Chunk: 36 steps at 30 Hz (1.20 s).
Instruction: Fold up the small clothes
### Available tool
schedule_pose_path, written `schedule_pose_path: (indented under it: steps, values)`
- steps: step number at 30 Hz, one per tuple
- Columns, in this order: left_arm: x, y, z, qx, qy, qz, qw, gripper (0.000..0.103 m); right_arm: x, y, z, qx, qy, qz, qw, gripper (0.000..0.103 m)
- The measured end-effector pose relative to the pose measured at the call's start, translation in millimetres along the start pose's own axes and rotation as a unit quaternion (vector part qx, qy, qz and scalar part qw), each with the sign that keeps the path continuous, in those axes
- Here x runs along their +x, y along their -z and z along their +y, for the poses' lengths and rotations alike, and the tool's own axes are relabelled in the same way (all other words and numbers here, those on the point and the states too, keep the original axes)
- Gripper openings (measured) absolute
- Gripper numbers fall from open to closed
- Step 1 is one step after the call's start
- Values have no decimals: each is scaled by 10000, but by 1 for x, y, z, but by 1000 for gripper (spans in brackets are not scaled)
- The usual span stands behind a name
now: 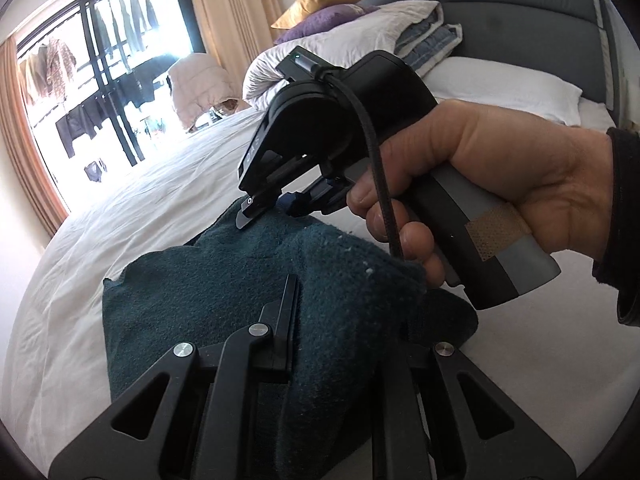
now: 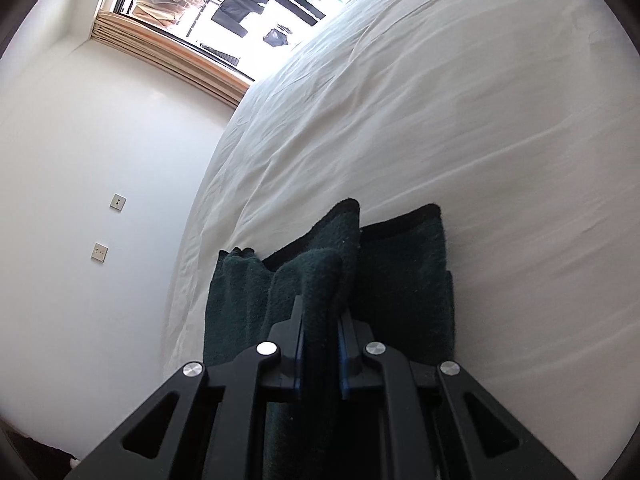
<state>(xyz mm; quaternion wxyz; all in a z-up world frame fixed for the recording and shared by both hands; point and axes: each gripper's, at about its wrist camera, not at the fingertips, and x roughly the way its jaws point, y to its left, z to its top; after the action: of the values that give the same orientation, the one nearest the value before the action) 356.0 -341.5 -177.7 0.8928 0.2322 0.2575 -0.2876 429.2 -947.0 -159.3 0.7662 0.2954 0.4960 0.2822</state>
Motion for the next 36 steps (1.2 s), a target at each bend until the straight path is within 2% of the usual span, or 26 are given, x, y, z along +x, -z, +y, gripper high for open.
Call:
schedule_pose_path:
  steps: [11, 21, 24, 27, 29, 31, 33, 35, 36]
  values:
    - [13, 1, -19, 276, 135, 118, 9995, 12, -15, -2, -26, 34, 75, -94, 9999, 12]
    - [30, 6, -18, 56, 295, 447, 9986, 13, -3, 6, -43, 68, 45, -172, 9998, 13]
    - [23, 8, -14, -142, 452, 471, 9978, 20, -5, 9, -44, 59, 12, -239, 9997, 13]
    - [10, 11, -14, -204, 595, 508, 9967, 32, -5, 8, -46, 79, 28, -243, 9997, 12]
    - [-11, 17, -7, -460, 712, 438, 9954, 63, -6, 8, -48, 85, 15, -236, 9997, 12]
    - [-37, 23, 5, -831, 938, 339, 9915, 64, -9, 8, -55, 241, -121, -236, 9994, 13]
    - [-64, 30, 20, -1016, 1107, 145, 9885, 64, -20, 10, -58, 309, -45, -319, 9990, 18]
    - [-84, 35, 45, -1204, 919, -3, 9885, 64, -39, 13, -56, 275, 221, -487, 9982, 25]
    - [-88, 36, 61, -1371, 888, -50, 9866, 64, -50, 14, -54, 230, 427, -581, 9971, 25]
